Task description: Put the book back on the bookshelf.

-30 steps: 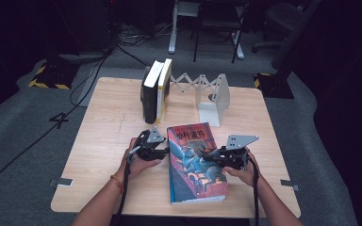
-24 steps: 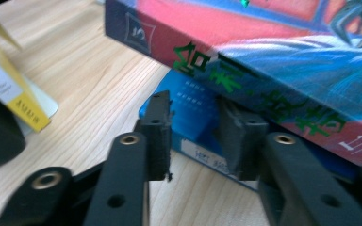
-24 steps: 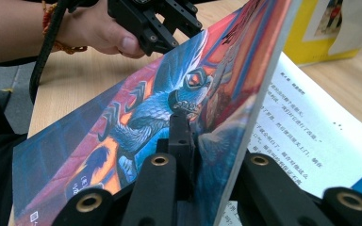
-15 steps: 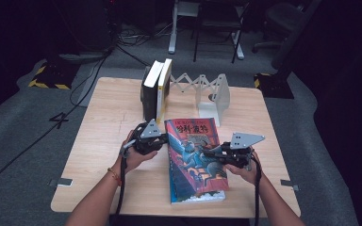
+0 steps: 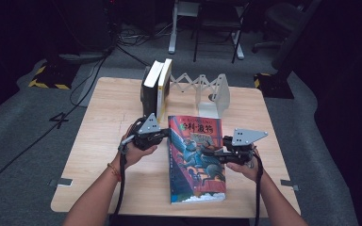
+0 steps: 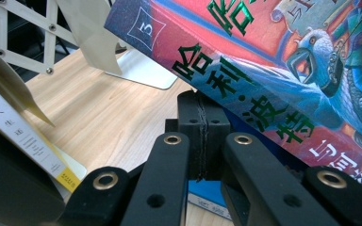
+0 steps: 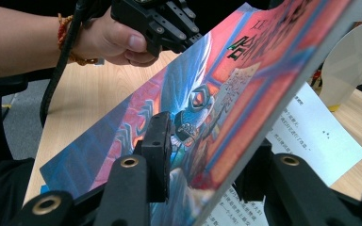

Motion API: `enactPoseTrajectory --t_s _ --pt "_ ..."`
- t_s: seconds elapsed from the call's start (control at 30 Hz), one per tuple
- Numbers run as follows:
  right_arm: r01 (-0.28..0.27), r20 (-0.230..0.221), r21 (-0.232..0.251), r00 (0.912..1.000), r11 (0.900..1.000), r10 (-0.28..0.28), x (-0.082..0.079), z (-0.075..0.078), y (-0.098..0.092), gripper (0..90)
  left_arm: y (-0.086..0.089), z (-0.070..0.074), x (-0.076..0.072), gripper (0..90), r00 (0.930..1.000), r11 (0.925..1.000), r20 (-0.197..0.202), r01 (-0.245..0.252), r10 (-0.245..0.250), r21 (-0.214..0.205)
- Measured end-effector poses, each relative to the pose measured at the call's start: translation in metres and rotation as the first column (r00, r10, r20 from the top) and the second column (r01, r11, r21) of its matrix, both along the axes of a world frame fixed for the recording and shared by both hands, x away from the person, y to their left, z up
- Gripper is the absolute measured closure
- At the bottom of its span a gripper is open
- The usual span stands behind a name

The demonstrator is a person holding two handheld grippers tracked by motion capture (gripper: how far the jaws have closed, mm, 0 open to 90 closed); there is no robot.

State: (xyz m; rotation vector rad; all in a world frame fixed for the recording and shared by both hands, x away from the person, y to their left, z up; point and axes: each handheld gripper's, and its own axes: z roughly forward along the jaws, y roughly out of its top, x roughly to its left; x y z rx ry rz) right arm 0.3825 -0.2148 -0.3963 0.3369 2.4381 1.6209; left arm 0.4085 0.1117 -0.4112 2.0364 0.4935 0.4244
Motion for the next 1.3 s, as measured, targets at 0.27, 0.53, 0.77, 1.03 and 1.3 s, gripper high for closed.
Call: enactPoseTrajectory --t_s 0.27,0.53,0.77,1.03,1.3 --pt "0.049 -0.024 0.006 0.9985 0.9988 -0.049 0.011 0.005 -0.004 76.8 -0.002 0.004 -0.002 89.9 0.9998 0.9996 0.016 0.013 -0.013 -0.024" --pt "0.072 0.019 -0.022 0.9973 0.9972 -0.071 0.010 0.010 -0.002 82.6 -0.004 0.014 0.000 89.9 0.9994 1.0000 0.035 0.006 -0.006 0.001" --pt "0.131 0.107 0.018 0.9855 0.9913 -0.132 0.008 0.022 0.000 86.9 -0.005 0.035 0.002 89.9 0.9970 1.0000 0.077 -0.003 0.002 0.004" --pt "0.154 0.201 0.048 0.9663 0.9869 -0.161 -0.014 0.024 -0.008 87.2 -0.010 0.048 -0.007 89.9 0.9929 0.9995 0.116 0.024 -0.026 0.019" --pt "0.167 0.220 0.090 0.9581 0.9818 -0.184 -0.037 0.011 -0.026 87.5 -0.019 0.049 -0.022 88.0 0.9920 0.9995 0.123 0.029 -0.030 0.014"
